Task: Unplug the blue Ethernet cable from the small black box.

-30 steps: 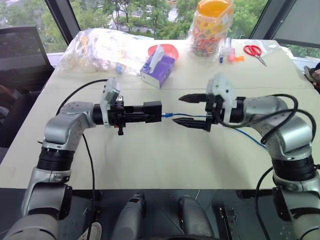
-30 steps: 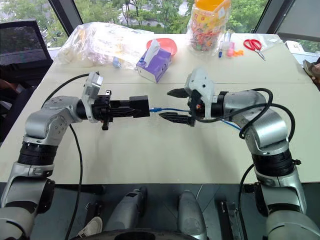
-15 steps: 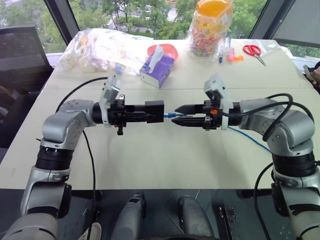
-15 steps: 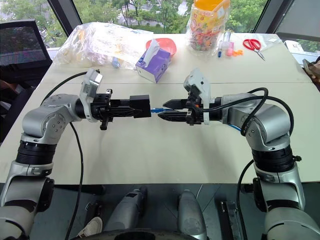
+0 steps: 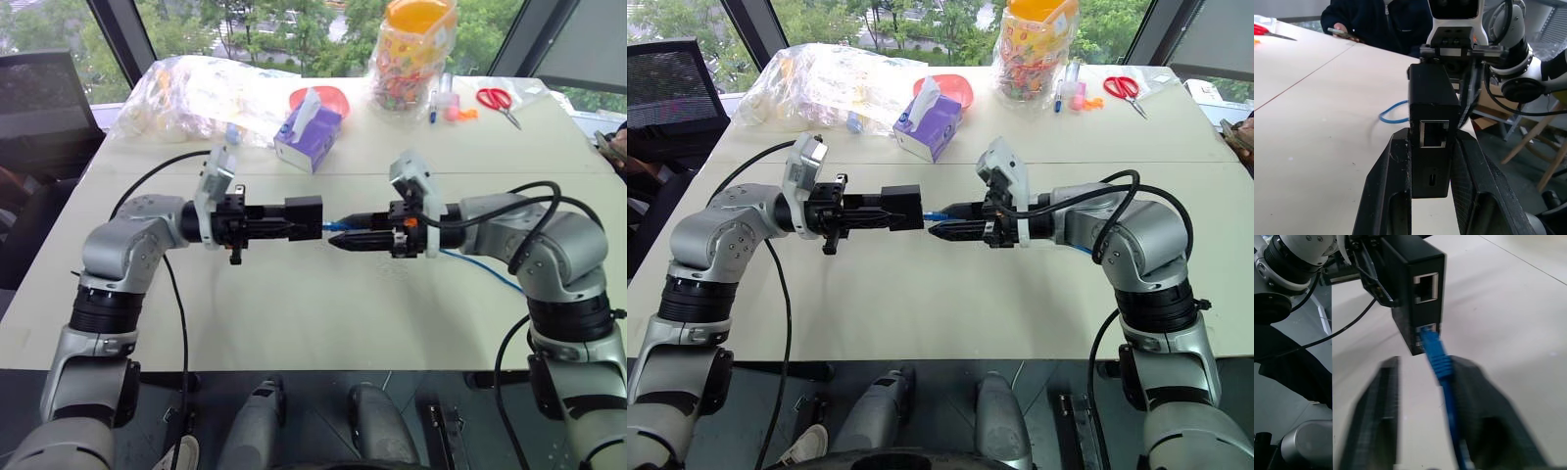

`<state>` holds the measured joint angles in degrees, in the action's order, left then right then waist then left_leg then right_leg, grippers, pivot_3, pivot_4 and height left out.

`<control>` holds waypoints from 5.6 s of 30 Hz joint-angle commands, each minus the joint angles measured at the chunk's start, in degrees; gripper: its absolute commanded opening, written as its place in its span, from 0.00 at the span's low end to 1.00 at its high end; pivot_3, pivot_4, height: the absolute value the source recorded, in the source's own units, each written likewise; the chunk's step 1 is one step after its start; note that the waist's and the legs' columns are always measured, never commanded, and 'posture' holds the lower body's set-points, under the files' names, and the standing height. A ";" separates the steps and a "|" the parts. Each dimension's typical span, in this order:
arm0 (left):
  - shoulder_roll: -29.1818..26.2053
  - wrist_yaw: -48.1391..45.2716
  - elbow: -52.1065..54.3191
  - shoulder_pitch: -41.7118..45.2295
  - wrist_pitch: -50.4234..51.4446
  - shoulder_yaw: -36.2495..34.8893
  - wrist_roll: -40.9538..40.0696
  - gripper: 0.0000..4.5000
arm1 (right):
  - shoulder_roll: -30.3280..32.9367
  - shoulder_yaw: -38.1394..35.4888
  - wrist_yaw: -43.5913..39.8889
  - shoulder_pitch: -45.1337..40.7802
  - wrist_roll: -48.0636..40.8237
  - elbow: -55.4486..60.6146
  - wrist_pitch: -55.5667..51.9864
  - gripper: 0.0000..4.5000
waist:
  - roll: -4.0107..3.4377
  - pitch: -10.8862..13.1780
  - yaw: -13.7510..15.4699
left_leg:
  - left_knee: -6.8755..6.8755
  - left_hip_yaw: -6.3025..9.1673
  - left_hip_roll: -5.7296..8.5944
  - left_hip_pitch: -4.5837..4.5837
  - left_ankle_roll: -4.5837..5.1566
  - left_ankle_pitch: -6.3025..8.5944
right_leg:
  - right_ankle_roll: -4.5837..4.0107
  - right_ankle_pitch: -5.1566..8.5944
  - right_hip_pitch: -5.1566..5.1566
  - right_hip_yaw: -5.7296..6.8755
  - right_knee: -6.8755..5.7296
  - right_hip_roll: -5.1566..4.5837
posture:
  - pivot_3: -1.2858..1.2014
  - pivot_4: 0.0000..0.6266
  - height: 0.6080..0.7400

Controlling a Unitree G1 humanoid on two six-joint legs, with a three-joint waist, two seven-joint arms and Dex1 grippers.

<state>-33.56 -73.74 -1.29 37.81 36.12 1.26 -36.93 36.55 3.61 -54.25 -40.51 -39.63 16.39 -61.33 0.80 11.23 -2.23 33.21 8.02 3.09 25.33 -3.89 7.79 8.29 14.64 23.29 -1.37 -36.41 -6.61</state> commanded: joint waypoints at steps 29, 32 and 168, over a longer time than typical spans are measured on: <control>0.38 0.52 3.01 -1.08 -2.52 -0.31 0.02 0.11 | 0.27 0.69 -0.77 -4.27 -3.35 0.48 -2.23 0.26 | 0.00 0.00 0.01 | -0.01 0.00 0.00 0.03 0.00 0.00 | -0.09 0.05 0.03 0.00 0.02 0.00 | 0.52 0.24 0.91; 0.46 0.62 3.08 -0.96 -2.35 -0.39 -0.13 0.11 | 0.22 1.17 -0.65 -4.23 -2.90 0.46 -1.79 0.26 | 0.00 0.00 0.02 | -0.01 0.00 0.00 0.03 0.00 0.00 | -0.10 0.05 0.03 0.00 0.03 0.00 | 0.52 0.24 0.91; 0.73 1.74 4.38 -0.41 -3.99 -1.39 -1.27 0.11 | 2.06 -4.43 3.29 -3.30 -11.99 -2.67 -4.45 0.55 | 0.05 0.03 1.26 | -0.06 -0.06 0.01 0.11 0.03 0.03 | -0.12 0.06 0.05 0.00 0.22 -0.04 | 0.52 0.24 0.91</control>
<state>-32.97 -72.09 2.31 36.64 32.93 0.96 -37.67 39.00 0.63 -51.06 -43.23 -50.36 11.61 -65.89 0.85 11.26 -0.97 33.16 7.96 3.09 25.45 -3.86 7.81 8.17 14.70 23.34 -1.37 -36.19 -6.65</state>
